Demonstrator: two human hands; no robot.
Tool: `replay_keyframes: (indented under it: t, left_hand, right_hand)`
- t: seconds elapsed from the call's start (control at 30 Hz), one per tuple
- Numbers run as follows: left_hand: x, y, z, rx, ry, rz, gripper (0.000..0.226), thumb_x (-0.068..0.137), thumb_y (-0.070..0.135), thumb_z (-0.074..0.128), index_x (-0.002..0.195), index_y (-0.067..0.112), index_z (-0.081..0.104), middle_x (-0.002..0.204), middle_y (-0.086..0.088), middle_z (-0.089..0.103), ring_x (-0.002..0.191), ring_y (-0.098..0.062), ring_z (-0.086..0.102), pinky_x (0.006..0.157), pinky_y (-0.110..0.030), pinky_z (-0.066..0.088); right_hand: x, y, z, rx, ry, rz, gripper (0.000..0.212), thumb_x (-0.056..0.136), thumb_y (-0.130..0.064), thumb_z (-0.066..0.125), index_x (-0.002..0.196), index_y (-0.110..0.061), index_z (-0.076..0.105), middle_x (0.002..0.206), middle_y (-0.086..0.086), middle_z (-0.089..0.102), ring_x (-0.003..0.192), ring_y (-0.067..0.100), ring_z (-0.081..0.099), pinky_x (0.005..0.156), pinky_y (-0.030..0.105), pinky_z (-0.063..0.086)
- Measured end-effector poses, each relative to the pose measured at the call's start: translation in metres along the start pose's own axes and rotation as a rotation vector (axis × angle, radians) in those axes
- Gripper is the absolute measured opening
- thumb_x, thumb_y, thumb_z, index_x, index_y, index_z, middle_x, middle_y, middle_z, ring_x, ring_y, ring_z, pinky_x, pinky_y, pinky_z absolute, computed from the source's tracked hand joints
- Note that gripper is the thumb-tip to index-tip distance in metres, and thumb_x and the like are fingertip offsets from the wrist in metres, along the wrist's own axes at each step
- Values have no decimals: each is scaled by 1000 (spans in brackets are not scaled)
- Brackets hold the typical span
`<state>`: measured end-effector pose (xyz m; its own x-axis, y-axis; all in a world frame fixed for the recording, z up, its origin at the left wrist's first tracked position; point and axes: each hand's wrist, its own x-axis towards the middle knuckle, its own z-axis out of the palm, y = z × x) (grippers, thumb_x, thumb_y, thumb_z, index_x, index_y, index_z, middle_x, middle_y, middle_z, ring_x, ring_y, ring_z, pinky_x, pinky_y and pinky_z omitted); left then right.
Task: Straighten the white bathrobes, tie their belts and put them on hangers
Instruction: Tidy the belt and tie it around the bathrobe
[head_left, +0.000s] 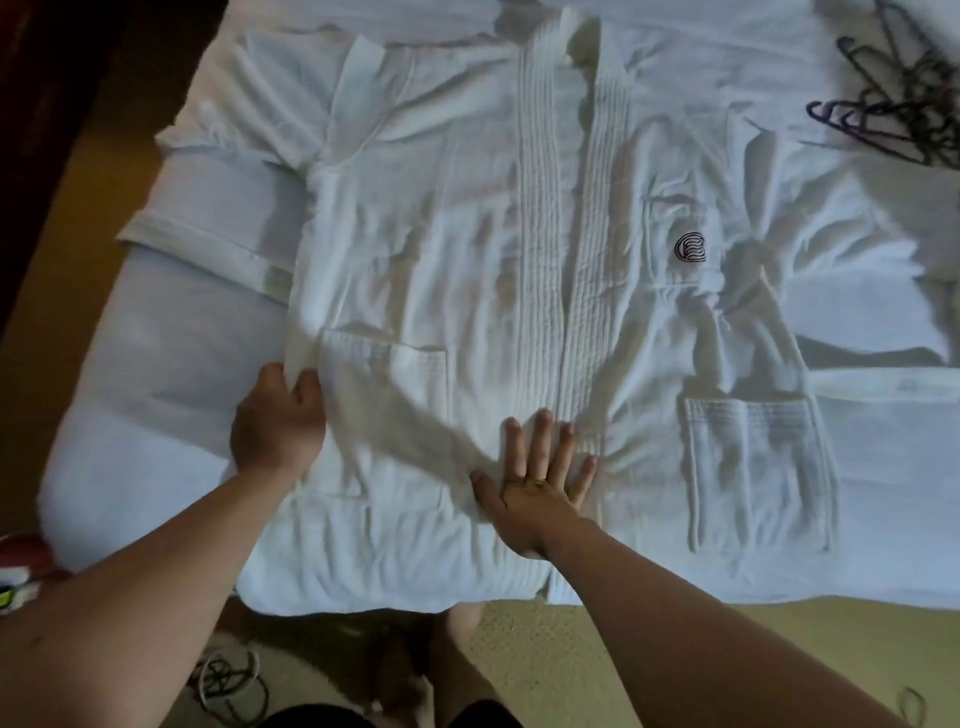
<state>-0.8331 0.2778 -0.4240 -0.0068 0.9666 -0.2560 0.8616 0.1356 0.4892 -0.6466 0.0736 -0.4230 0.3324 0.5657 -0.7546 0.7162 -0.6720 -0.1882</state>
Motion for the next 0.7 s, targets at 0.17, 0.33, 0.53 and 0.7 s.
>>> replay_keyframes:
  t: [0.17, 0.33, 0.53, 0.7]
  left_hand:
    - [-3, 3, 1, -11, 57, 7, 27, 98, 36, 48, 97, 10, 54, 101, -27, 65, 93, -47, 61, 75, -45, 46]
    - [-1, 3, 2, -100, 99, 0, 17, 89, 27, 59, 100, 14, 60, 99, -14, 65, 93, -39, 61, 73, -41, 45]
    - [83, 31, -27, -513, 5, -252, 38, 83, 31, 69, 114, 10, 68, 104, -6, 72, 100, -28, 67, 84, -34, 47]
    - [158, 40, -46, -1167, -364, -545, 19, 90, 25, 70, 103, 11, 67, 91, -12, 69, 82, -24, 69, 70, -34, 59]
  right_hand:
    - [-6, -11, -3, 45, 164, 24, 84, 96, -70, 23, 158, -30, -18, 157, 1, -43, 142, 30, -45, 114, 63, -25]
    - [16, -75, -46, 289, 581, 138, 52, 85, -37, 37, 136, -27, 31, 159, 7, 15, 151, 29, 8, 119, 63, 12]
    - [82, -181, -87, 239, 422, -115, 71, 97, -39, 35, 158, -34, 0, 166, 2, -27, 153, 28, -24, 120, 62, -11]
    - [123, -227, -91, 237, 185, -54, 74, 97, -64, 24, 160, -39, -8, 164, 0, -31, 146, 34, -38, 111, 67, -24]
